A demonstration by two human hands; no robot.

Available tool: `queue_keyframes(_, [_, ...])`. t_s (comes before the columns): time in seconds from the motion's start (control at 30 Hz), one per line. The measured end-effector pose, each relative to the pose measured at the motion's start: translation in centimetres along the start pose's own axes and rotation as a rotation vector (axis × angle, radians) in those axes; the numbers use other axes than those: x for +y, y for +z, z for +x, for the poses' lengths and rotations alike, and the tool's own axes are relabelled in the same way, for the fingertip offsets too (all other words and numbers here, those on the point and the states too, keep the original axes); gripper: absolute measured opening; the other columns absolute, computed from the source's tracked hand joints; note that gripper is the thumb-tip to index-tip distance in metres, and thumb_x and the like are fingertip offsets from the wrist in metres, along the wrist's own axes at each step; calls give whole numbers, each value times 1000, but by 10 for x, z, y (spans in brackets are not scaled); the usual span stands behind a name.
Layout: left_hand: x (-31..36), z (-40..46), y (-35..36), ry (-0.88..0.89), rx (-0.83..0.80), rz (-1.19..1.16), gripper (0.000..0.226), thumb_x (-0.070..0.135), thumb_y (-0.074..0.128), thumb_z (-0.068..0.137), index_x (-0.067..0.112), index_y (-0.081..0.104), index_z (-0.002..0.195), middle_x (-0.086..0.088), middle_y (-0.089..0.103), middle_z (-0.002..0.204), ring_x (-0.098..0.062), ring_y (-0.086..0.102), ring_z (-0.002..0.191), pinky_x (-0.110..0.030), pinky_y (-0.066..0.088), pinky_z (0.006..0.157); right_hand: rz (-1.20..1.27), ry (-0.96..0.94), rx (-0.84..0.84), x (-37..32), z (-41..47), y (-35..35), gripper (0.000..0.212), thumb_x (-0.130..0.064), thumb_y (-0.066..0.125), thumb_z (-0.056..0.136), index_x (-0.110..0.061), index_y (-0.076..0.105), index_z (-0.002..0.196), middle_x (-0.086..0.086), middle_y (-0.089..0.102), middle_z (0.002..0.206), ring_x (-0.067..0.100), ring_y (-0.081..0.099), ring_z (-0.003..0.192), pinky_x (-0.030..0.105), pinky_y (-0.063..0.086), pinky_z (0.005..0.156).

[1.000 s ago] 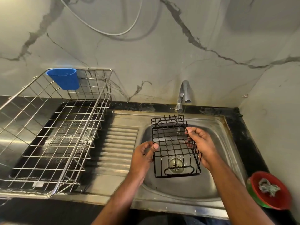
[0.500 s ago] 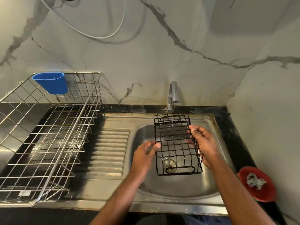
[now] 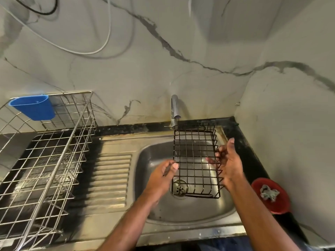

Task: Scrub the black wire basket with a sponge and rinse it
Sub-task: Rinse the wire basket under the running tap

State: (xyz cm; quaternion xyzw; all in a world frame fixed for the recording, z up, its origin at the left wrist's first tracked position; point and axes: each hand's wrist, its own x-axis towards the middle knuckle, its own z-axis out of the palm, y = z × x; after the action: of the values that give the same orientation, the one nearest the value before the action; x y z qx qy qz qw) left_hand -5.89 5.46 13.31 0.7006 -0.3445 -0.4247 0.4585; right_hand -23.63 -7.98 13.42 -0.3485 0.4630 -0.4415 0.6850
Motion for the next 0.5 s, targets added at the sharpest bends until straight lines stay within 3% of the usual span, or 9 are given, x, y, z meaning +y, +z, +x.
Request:
queue_keyframes(0.07, [5,1,3,-23,0,-47,27,40,51,102,35,57,127,26,55,111,2,51,109,-22,37,98,34,-5,10,-3,2,1,49,-66,50,92,-19,55,77,-1,57,68,23,61,68,45,60,77])
queue_keyframes(0.17, [1,0,7,-51,-14,-77,35,43,49,102,33,52,136,22,54,116,7,48,104,-26,35,96,46,-12,20,-2,4,2,49,-66,49,92,-21,50,73,0,54,70,24,56,72,31,60,60])
queue_keyframes(0.3, [-6,0,6,-55,-14,-47,50,46,55,98,31,44,145,5,53,142,-10,50,124,-31,37,103,114,-32,6,1,2,2,54,-71,45,91,-23,46,66,1,50,68,19,53,66,49,60,81])
queue_keyframes(0.4, [-12,2,7,-90,-25,-29,63,49,61,95,29,38,150,-2,45,154,-21,44,138,-43,33,117,156,-65,1,2,-2,8,56,-72,40,92,-22,44,66,2,49,67,19,52,64,46,58,78])
queue_keyframes(0.5, [-15,2,8,-105,10,-69,61,50,58,96,30,38,150,0,43,155,-20,44,137,-41,35,114,165,-89,-34,4,-3,12,56,-75,45,88,-22,46,69,4,53,73,21,54,72,51,54,87])
